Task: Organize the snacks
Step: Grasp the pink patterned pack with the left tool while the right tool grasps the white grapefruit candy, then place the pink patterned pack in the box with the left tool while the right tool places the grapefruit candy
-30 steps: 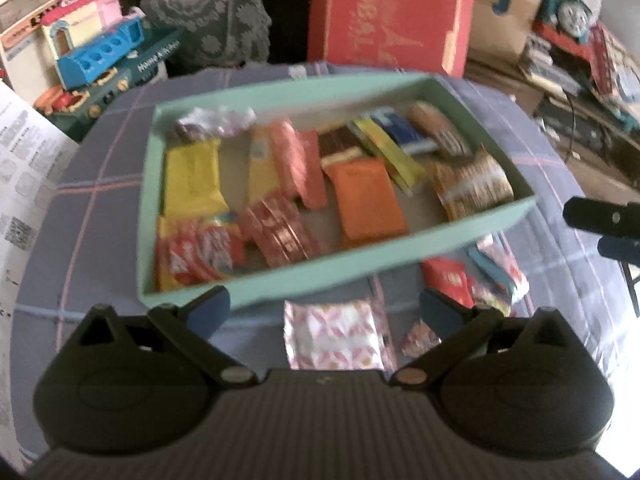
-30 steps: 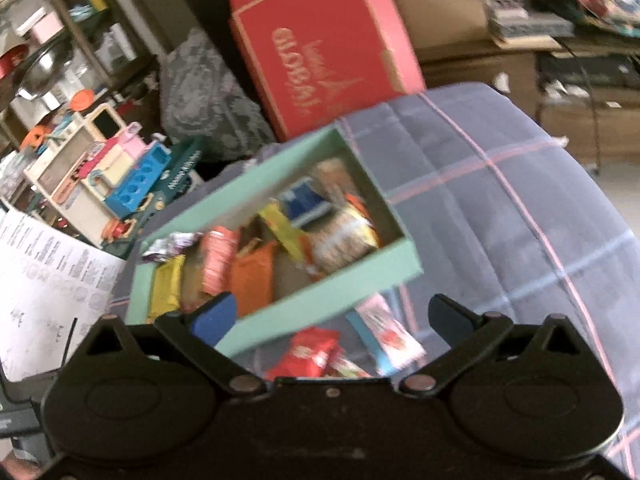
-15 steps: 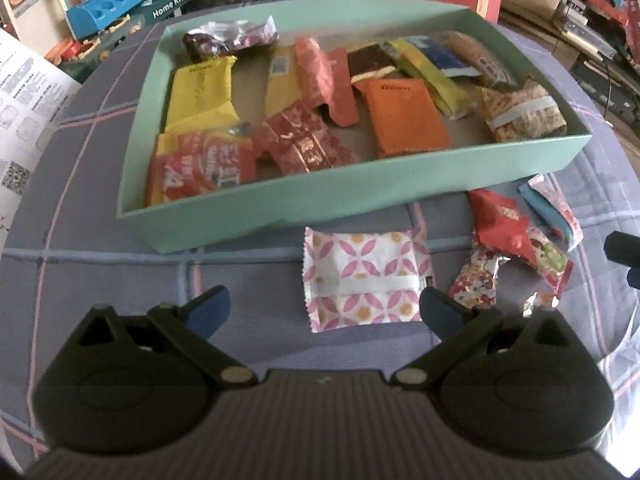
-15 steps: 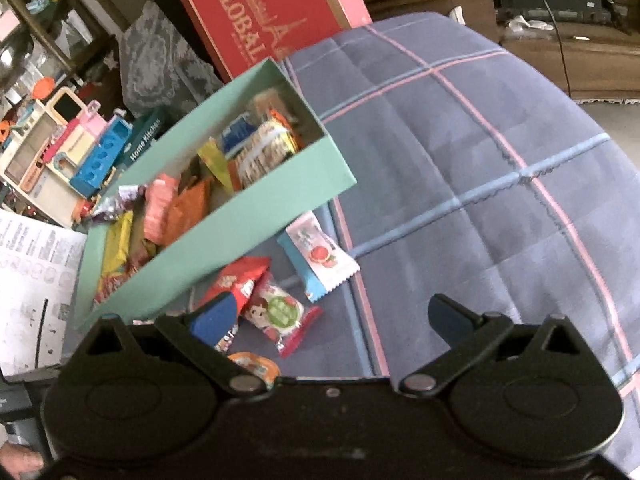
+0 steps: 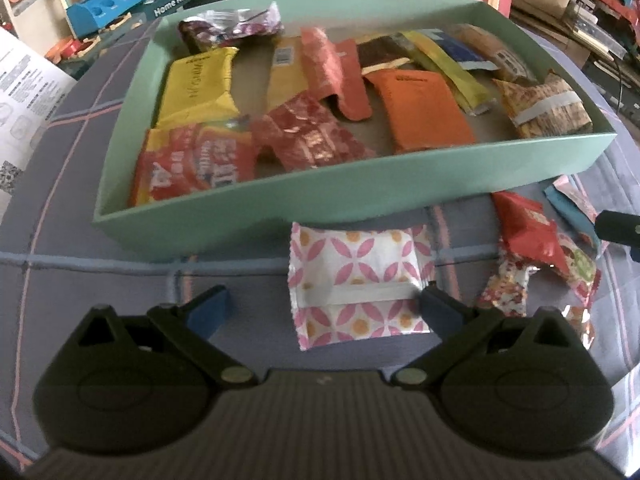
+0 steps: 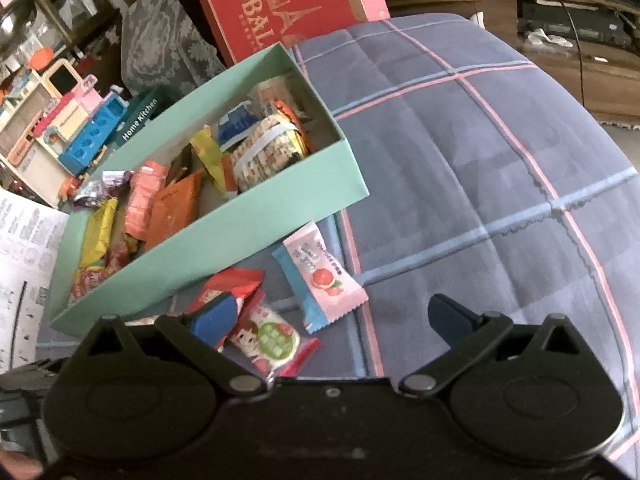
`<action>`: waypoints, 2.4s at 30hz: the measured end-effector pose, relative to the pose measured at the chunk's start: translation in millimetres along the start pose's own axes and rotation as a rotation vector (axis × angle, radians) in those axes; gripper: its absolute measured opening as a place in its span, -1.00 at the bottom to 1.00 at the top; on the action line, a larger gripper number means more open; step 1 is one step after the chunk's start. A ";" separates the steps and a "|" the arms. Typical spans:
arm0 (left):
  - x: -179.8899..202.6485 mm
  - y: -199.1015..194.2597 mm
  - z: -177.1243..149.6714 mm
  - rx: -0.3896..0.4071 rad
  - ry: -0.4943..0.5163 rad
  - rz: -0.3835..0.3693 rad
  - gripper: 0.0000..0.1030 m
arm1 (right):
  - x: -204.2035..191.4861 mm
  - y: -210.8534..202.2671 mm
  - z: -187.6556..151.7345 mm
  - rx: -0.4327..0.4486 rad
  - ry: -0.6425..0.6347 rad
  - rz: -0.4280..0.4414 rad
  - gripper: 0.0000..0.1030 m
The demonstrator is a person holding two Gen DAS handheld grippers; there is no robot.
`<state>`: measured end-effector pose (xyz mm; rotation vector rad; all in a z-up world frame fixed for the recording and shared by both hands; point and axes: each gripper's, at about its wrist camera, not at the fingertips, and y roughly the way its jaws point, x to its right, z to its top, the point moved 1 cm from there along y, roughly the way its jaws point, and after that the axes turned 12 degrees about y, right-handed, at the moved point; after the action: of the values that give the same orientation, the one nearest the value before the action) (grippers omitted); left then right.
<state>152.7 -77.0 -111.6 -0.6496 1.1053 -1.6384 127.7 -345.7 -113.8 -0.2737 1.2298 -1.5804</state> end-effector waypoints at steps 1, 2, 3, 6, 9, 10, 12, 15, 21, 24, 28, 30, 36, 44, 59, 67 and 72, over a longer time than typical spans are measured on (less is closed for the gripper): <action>-3.6 -0.6 -1.9 0.001 -0.004 0.000 1.00 | -2.0 2.5 1.2 0.000 -0.012 -0.004 0.82; -6.9 -1.1 -3.4 0.000 -0.009 -0.001 1.00 | -4.7 4.9 1.7 0.002 -0.026 -0.007 0.76; -10.8 -1.8 -5.0 -0.001 -0.012 0.001 1.00 | -6.3 6.4 2.6 0.005 -0.041 -0.008 0.70; -21.6 -2.5 -10.4 -0.007 -0.028 0.005 1.00 | -15.1 11.9 5.1 0.019 -0.103 -0.021 0.55; -32.7 -3.2 -15.9 -0.011 -0.051 0.012 1.00 | -23.4 16.6 5.9 0.027 -0.159 -0.030 0.34; -36.3 -3.7 -17.9 -0.010 -0.059 0.015 1.00 | -26.7 17.8 4.4 0.030 -0.184 -0.041 0.28; -44.0 -4.5 -22.3 -0.011 -0.078 0.023 1.00 | -32.7 18.0 -0.7 0.039 -0.230 -0.064 0.02; -53.8 -6.9 -28.6 -0.011 -0.102 0.032 1.00 | -37.4 14.3 -11.8 0.045 -0.284 -0.082 -0.30; -52.8 -5.7 -25.2 -0.016 -0.083 0.027 1.00 | -33.8 7.5 -25.0 0.061 -0.270 -0.088 -0.31; -46.0 -4.4 -22.6 -0.008 -0.045 0.029 1.00 | -33.7 5.9 -28.5 0.065 -0.279 -0.099 -0.31; -35.3 -6.0 -20.8 0.018 -0.007 0.010 0.76 | -35.5 4.9 -34.4 0.080 -0.320 -0.112 -0.31; -29.7 -11.0 -20.5 0.038 0.030 -0.007 0.42 | -38.1 6.2 -36.5 0.087 -0.343 -0.121 -0.31; -19.1 -18.9 -19.5 0.043 0.049 -0.029 0.09 | -35.4 1.7 -32.7 0.066 -0.269 -0.084 -0.37; -13.1 -33.9 -31.4 0.040 0.045 -0.093 0.08 | -16.7 -15.9 -32.7 0.044 -0.158 -0.029 -0.38; -18.3 -88.0 1.7 0.186 0.023 -0.153 0.08 | -36.2 -64.3 -0.3 0.116 -0.102 0.095 -0.38; -34.8 -80.2 69.4 0.231 -0.008 -0.131 0.08 | -70.7 -59.9 33.3 0.124 -0.112 0.147 -0.38; -35.0 -53.6 96.1 0.200 -0.010 -0.121 0.08 | -89.7 -37.1 47.6 0.098 -0.120 0.148 -0.38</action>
<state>220.8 -74.2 -18.3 -0.6025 0.8945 -1.8199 176.0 -302.2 -27.3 -0.2065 1.0531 -1.4706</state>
